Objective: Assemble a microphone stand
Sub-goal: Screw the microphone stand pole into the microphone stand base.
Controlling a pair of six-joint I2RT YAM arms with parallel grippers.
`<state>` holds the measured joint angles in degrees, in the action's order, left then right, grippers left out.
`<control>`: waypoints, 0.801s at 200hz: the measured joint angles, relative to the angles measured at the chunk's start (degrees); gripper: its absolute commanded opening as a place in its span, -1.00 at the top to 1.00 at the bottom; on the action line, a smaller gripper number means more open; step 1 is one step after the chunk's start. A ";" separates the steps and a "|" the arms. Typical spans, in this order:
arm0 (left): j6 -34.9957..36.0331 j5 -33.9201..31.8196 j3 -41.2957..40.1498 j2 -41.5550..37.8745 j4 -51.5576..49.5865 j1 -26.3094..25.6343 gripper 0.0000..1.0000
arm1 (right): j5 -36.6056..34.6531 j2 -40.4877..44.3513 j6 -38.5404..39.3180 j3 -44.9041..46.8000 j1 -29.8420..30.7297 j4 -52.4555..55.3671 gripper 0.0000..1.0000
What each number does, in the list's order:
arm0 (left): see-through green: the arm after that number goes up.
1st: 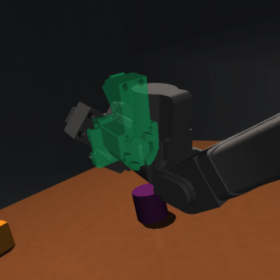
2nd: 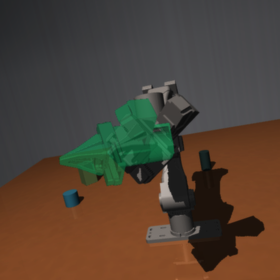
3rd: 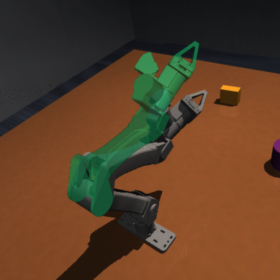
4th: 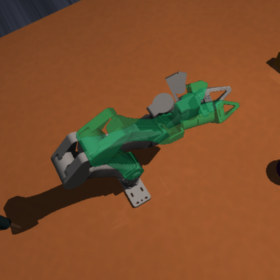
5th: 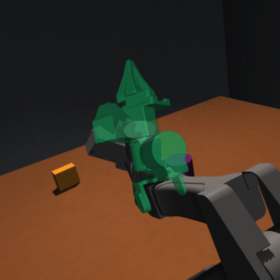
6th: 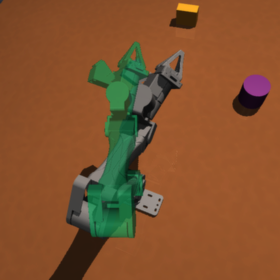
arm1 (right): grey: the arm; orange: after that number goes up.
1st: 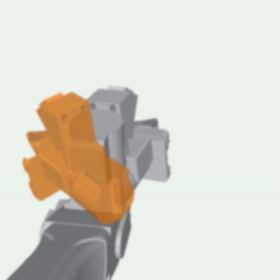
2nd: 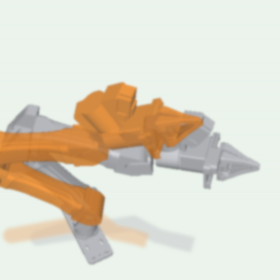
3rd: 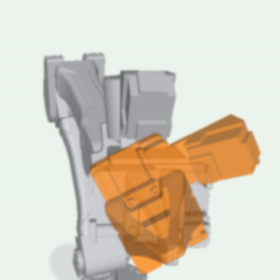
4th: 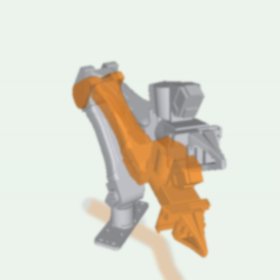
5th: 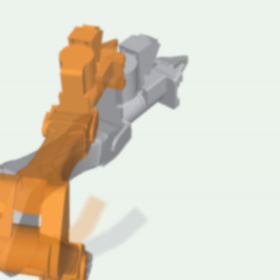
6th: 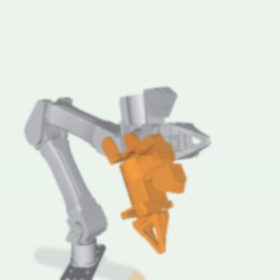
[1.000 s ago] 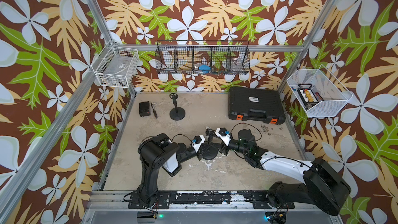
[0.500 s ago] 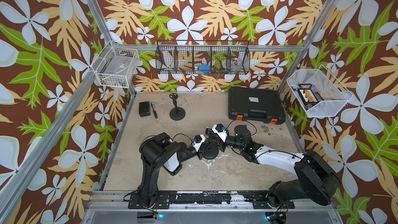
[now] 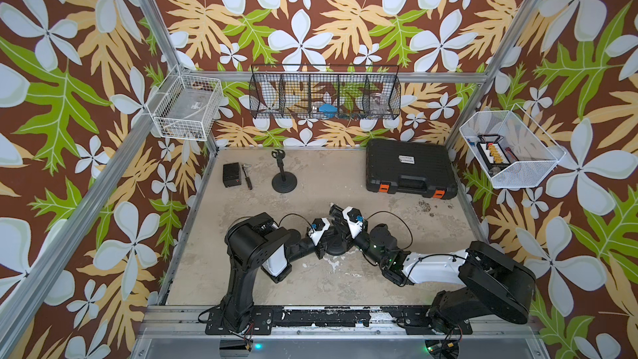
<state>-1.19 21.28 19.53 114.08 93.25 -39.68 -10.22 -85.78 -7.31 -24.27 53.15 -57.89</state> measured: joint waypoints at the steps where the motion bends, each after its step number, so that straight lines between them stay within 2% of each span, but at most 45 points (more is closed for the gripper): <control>1: 0.00 0.00 0.00 -0.07 0.00 0.00 0.43 | -0.24 -0.04 -0.04 -0.04 0.11 -0.04 1.00; 27: -0.02 0.00 0.00 -0.66 0.00 0.00 0.43 | -6.25 -1.68 -1.46 -0.87 2.54 -1.05 1.00; 60: -0.02 0.00 0.70 -0.79 0.02 0.00 0.45 | -7.65 -2.08 -2.67 -1.11 3.02 -1.38 1.00; 86: -0.02 -0.22 0.98 -0.57 0.02 0.00 0.68 | -6.62 -1.40 -2.69 -1.40 2.91 -0.28 0.99; 100: 0.63 -0.31 0.81 -0.50 0.33 0.02 0.84 | -5.70 -0.92 -2.58 -1.57 2.69 0.59 0.79; 117: 0.57 -0.31 0.52 -0.44 0.70 0.02 0.91 | -3.87 -0.22 -2.27 -1.64 2.19 1.73 0.19; 126: 0.70 -0.22 0.39 -0.28 1.18 0.02 0.94 | -1.77 0.15 -2.56 -1.84 1.77 3.21 -0.03; 142: 1.01 -0.17 0.35 0.09 1.62 0.00 0.95 | 2.86 1.14 -0.92 -1.86 1.36 7.19 -0.24; 160: 1.29 -0.13 0.20 0.31 1.64 0.00 0.96 | 8.17 3.76 0.33 -0.92 -0.55 9.90 -0.30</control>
<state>0.10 21.15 19.73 114.39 94.89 -39.68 -2.04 -82.02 -6.98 -25.19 52.60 -47.99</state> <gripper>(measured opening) 0.179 0.637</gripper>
